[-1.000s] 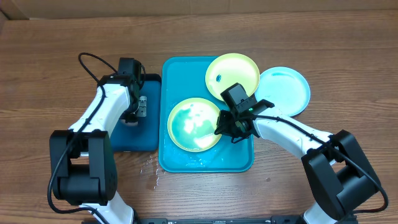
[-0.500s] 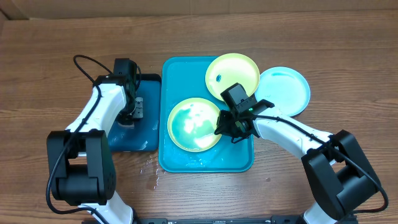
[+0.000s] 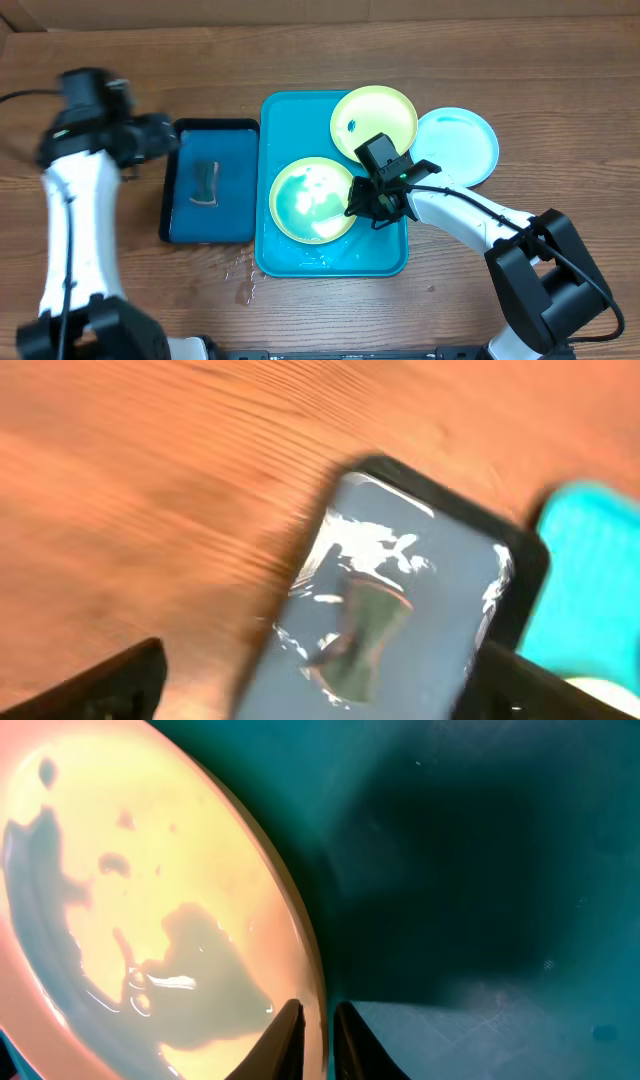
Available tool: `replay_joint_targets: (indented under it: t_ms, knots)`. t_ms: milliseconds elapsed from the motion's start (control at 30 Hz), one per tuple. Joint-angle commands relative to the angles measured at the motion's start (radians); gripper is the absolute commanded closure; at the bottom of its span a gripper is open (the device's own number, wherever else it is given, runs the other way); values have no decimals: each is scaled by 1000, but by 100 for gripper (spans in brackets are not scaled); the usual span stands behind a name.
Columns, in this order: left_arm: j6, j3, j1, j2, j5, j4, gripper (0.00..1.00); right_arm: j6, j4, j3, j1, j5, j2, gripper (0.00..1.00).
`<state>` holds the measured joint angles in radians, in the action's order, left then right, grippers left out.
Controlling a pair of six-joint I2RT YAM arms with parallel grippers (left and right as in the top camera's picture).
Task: Clean dirty plates on tray and stack at the side
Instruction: 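Release the sponge and retract the left arm to the left side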
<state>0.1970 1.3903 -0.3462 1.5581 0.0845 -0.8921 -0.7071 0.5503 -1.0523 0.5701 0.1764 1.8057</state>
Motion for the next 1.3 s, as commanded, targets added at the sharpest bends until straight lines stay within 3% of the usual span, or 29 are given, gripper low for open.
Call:
replay_joint_targets:
  t_ms: [0,200,1067,1133,1267]
  knots:
    - [86,7,-101,-2,54,-20,0,-1,-10,5,2,1,4,87]
    - [122,3,-190,8,54,-20,0,-1,-11,5,2,1,4,83]
    - [122,3,-190,8,54,-20,0,-5,-60,5,2,-40,21,73]
    - [122,3,-190,8,54,-20,0,-8,-65,5,2,-32,35,76]
    - [122,3,-190,8,54,-20,0,-8,-67,5,2,-25,35,92]
